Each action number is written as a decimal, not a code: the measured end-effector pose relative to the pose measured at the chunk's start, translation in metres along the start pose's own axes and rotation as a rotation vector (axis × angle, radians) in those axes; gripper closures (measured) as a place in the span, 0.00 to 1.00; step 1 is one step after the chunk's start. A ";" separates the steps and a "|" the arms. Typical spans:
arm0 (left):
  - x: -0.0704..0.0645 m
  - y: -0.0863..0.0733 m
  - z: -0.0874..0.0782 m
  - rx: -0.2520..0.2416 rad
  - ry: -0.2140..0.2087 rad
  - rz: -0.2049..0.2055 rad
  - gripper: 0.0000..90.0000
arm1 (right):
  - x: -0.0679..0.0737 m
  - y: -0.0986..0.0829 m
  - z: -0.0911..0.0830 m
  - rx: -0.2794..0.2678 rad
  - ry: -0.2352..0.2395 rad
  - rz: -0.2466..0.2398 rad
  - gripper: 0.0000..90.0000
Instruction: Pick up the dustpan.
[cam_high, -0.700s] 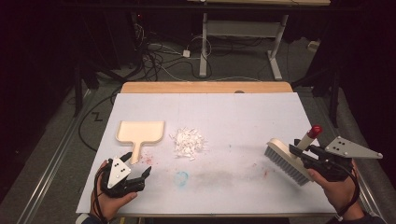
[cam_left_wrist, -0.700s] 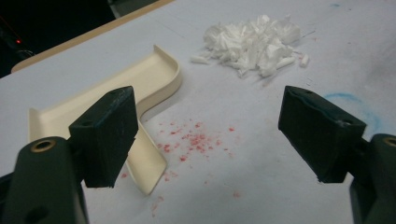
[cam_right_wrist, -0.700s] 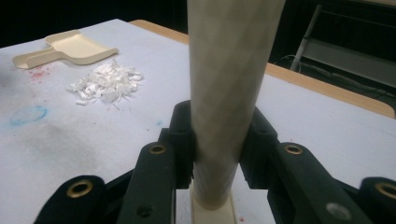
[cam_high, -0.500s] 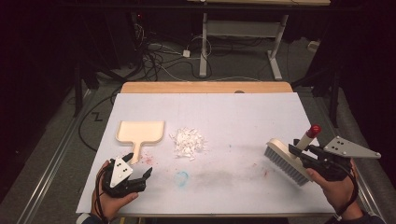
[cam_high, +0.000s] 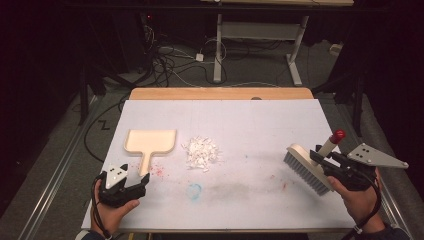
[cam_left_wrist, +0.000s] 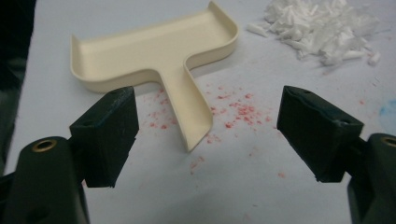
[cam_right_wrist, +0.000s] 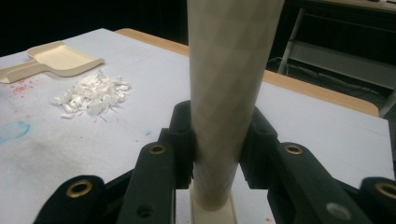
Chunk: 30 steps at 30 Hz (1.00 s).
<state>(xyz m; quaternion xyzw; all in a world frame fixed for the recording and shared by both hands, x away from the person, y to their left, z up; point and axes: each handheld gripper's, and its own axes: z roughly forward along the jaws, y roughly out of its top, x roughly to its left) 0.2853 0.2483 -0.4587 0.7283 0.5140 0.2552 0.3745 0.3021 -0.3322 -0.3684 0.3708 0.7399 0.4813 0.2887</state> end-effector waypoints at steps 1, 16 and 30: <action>0.001 0.003 0.006 0.026 0.020 -0.003 0.22 | 0.000 0.000 0.002 0.005 -0.001 0.000 0.79; 0.017 0.026 0.080 0.195 0.074 -0.099 0.32 | 0.002 -0.002 0.007 0.024 0.008 -0.005 0.79; 0.023 0.029 0.082 0.192 0.093 -0.132 0.70 | 0.006 -0.002 0.008 0.036 0.013 -0.011 0.79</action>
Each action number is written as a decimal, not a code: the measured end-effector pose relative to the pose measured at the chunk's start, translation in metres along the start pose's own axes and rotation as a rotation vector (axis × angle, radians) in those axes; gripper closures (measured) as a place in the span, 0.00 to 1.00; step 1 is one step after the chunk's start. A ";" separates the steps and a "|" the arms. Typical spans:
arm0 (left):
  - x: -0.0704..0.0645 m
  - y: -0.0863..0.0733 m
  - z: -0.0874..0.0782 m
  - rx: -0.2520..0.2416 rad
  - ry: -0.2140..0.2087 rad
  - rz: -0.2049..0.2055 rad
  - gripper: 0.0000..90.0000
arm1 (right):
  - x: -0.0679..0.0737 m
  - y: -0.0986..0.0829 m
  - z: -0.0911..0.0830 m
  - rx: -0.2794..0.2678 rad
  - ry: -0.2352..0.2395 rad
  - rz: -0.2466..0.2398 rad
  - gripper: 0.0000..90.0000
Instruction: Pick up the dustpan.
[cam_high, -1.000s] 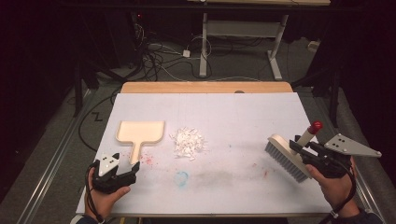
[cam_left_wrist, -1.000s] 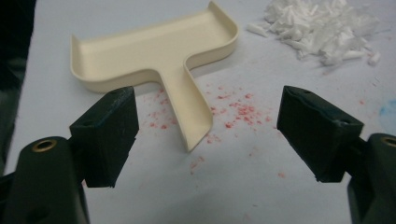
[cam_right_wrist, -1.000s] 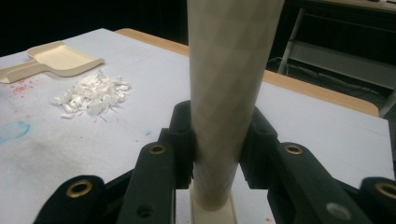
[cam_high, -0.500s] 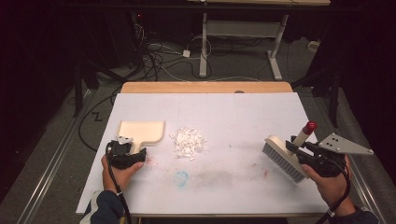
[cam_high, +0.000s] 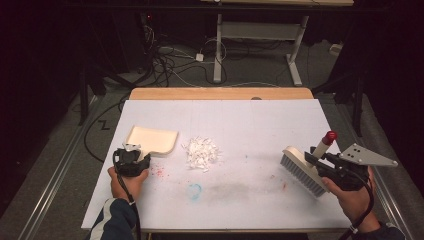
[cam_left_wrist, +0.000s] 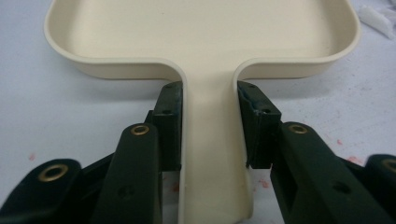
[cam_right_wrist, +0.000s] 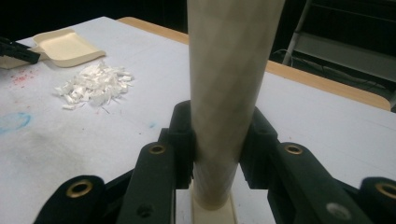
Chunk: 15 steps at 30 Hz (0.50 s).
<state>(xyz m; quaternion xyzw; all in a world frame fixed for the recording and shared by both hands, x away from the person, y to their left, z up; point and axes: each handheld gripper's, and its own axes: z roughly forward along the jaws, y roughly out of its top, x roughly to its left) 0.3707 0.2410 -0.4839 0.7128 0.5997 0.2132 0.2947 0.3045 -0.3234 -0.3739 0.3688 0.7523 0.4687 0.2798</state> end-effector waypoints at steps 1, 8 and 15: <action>0.001 0.001 0.000 0.002 -0.007 0.006 0.70 | 0.000 0.000 0.000 0.002 0.002 -0.004 0.79; 0.007 0.008 -0.014 0.009 0.002 0.097 0.70 | -0.001 -0.001 0.001 0.010 0.000 -0.001 0.79; 0.013 0.018 -0.041 0.038 -0.025 0.197 0.70 | -0.003 -0.003 0.000 0.013 -0.010 0.003 0.79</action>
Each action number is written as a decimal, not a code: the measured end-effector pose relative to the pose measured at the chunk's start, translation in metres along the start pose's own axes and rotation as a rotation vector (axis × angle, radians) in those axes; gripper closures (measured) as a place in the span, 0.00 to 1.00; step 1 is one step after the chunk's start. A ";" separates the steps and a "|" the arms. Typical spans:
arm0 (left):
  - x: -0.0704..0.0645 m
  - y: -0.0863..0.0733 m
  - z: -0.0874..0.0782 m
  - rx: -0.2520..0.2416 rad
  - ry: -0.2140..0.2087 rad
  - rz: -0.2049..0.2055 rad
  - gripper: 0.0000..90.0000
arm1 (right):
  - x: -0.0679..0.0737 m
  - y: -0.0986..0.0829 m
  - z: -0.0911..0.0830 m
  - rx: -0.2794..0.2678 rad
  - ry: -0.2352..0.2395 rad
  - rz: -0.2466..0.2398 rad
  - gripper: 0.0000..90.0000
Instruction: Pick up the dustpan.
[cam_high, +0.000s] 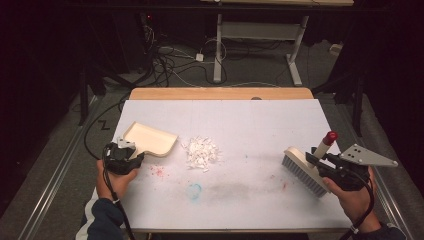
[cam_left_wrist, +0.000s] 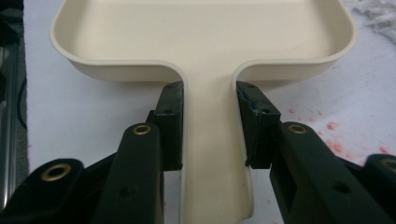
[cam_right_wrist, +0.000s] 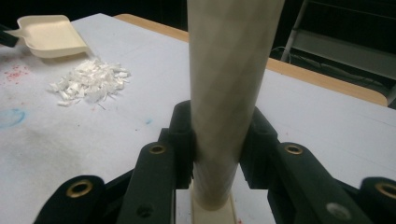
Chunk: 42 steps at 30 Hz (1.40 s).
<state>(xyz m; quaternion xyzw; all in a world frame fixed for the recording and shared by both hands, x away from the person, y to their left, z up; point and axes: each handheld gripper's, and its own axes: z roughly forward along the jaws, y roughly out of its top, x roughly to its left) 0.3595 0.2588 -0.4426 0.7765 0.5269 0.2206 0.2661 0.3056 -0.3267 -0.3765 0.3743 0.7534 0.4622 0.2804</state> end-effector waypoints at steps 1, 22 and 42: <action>0.001 0.001 -0.004 0.015 -0.005 0.016 0.70 | 0.000 0.000 0.000 -0.001 0.000 0.000 0.79; -0.014 -0.006 -0.044 0.190 -0.206 0.294 0.70 | 0.000 -0.001 0.003 0.014 0.006 0.002 0.79; -0.038 -0.001 -0.044 0.246 -0.329 0.382 0.70 | 0.002 0.004 0.012 0.008 0.027 0.006 0.79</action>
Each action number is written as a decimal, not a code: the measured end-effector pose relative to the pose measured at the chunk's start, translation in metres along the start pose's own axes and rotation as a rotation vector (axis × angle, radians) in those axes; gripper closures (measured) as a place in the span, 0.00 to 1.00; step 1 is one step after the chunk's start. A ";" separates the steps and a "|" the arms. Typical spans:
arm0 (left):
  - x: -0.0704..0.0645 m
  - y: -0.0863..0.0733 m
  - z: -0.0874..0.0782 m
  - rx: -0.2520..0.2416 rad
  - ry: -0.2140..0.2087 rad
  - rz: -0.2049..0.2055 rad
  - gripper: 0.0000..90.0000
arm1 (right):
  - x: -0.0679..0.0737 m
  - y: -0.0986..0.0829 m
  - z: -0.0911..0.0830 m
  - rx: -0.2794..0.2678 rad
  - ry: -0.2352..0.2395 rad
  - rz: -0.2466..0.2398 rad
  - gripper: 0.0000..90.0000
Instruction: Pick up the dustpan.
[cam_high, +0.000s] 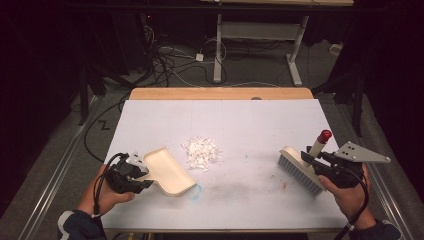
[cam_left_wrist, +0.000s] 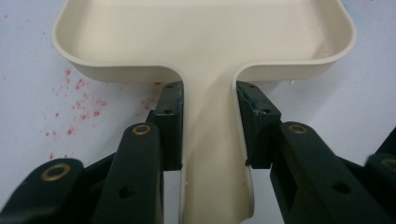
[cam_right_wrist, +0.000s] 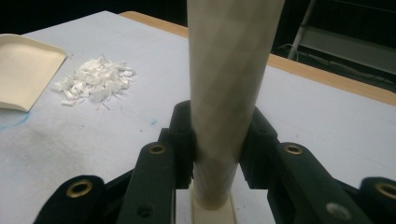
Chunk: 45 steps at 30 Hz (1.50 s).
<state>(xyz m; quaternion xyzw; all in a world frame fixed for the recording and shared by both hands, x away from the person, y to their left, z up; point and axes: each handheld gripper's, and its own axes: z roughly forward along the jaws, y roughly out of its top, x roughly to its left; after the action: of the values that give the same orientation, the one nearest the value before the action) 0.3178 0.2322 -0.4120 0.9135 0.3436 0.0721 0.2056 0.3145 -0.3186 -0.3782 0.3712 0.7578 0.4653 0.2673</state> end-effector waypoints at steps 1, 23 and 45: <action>0.000 0.000 0.000 0.000 0.000 0.000 0.70 | 0.000 0.000 0.000 0.000 0.000 0.000 0.79; -0.002 0.004 0.005 0.014 -0.008 0.034 0.70 | -0.013 0.017 0.032 -0.026 -0.024 0.017 0.79; 0.001 0.002 0.008 0.016 -0.029 0.037 0.70 | 0.000 0.048 0.089 -0.002 0.019 -0.019 0.79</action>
<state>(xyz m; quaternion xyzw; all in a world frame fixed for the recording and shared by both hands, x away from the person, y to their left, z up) 0.3218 0.2284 -0.4186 0.9222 0.3243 0.0599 0.2018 0.3966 -0.2593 -0.3732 0.3595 0.7631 0.4671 0.2650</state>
